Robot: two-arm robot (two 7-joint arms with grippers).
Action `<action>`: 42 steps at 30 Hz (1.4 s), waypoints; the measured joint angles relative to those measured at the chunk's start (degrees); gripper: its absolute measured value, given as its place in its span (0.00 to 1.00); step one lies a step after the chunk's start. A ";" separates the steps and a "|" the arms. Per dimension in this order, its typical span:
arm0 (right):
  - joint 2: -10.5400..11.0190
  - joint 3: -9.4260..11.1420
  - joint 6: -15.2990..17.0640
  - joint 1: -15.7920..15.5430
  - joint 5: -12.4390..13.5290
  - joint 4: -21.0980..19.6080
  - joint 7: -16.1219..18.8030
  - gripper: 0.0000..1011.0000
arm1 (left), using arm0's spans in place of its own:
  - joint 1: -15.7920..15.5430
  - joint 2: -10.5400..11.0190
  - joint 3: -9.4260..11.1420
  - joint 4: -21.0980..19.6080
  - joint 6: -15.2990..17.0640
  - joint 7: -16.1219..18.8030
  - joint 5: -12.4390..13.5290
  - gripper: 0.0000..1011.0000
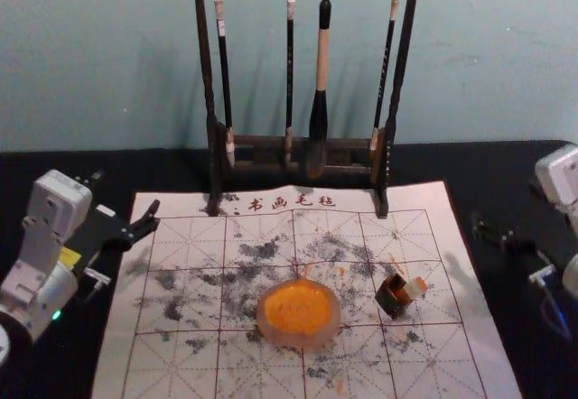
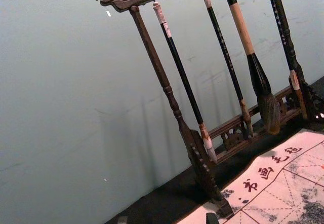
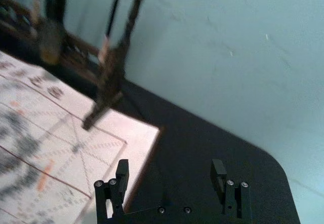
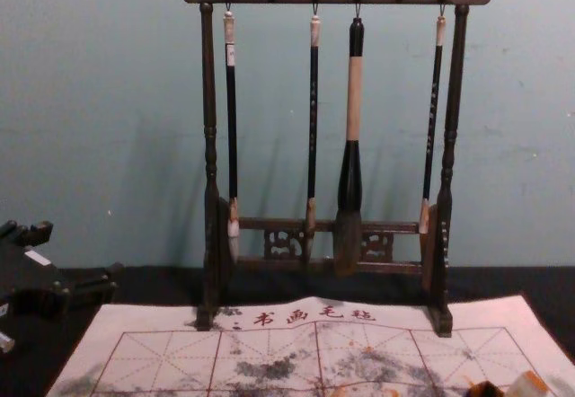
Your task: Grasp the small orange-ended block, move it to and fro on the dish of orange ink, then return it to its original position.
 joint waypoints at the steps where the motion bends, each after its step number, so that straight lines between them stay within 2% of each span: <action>1: -0.34 -0.07 -0.08 -0.13 -0.39 0.42 -0.49 0.99 | 0.00 0.00 0.00 0.00 0.00 0.00 0.00 0.99; 9: -3.92 -0.02 -0.75 0.01 -2.77 4.78 -3.42 0.99 | 0.00 0.00 0.00 0.00 0.00 0.00 0.00 0.99; 42: -3.28 -0.25 -0.73 -0.23 -2.73 3.98 -3.24 0.99 | 0.00 0.00 0.00 0.00 0.00 0.00 0.00 0.99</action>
